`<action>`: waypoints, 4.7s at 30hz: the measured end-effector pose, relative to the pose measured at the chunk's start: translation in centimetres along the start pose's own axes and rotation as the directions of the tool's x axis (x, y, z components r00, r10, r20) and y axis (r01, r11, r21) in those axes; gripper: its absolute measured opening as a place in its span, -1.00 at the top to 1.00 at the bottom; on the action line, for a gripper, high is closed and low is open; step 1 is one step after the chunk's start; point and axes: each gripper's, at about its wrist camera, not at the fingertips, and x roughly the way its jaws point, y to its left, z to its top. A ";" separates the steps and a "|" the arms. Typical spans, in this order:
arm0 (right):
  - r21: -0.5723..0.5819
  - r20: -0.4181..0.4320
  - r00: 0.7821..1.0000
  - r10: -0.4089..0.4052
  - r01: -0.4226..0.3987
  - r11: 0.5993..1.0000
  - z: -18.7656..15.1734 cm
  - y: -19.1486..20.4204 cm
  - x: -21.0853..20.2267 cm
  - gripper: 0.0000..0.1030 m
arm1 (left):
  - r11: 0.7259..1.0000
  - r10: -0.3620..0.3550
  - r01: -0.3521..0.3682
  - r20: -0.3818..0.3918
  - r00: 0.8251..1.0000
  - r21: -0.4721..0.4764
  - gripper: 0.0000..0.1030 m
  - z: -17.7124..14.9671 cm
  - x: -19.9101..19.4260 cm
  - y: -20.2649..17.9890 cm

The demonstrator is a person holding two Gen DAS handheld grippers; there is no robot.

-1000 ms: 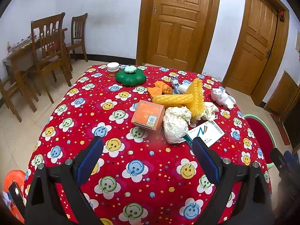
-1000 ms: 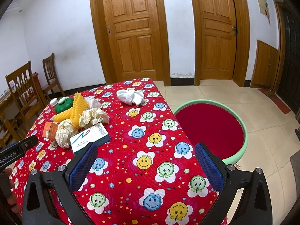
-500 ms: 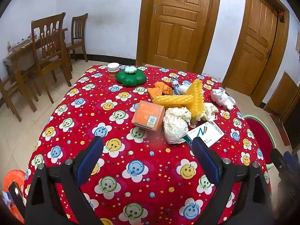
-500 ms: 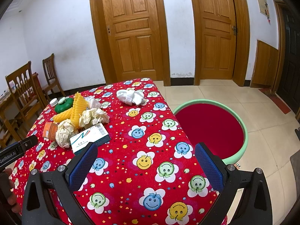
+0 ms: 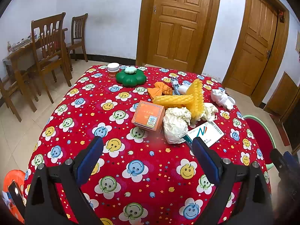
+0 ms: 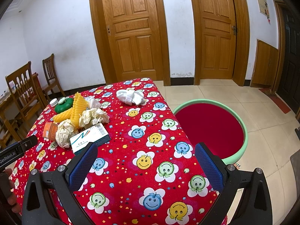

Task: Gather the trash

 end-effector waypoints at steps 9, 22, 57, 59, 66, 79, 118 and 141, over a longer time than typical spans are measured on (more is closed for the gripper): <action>0.001 0.000 1.000 0.001 -0.001 1.000 0.0 0.0 0.0 -0.99 | 1.000 -0.001 0.001 0.000 1.000 0.000 -0.84 0.0 0.0 0.1; 0.003 -0.022 1.000 -0.006 0.006 1.000 0.8 0.1 0.7 -0.99 | 0.999 -0.043 0.044 -0.042 0.998 0.008 -0.84 1.5 1.7 -0.5; -0.025 -0.225 0.974 0.021 -0.028 0.999 2.5 6.5 9.2 -0.99 | 0.942 -0.329 0.317 -0.120 0.937 -0.107 0.09 4.2 10.2 5.4; -0.032 -0.239 0.970 0.039 -0.048 0.998 2.4 7.3 9.5 -0.99 | 0.940 -0.333 0.320 -0.116 0.936 -0.121 0.09 4.3 10.4 5.9; -0.097 -0.300 0.942 0.152 -0.189 0.977 1.8 10.1 10.8 -0.99 | 0.940 -0.329 0.316 -0.106 0.938 -0.126 0.09 4.3 9.6 6.2; -0.269 -0.362 0.920 0.152 -0.259 0.928 0.8 12.7 13.2 -0.99 | 0.963 -0.241 0.225 -0.098 0.966 -0.148 0.09 3.3 6.6 7.1; 0.094 -0.181 0.983 0.008 0.010 0.995 3.4 -8.5 6.6 -0.81 | 0.888 -0.427 0.451 -0.196 0.883 0.096 0.09 5.2 4.7 -11.6; 0.216 -0.187 0.981 -0.052 0.092 0.972 1.6 -16.9 9.5 -0.93 | 0.821 -0.456 0.524 -0.292 0.841 0.227 0.09 4.2 8.1 -23.4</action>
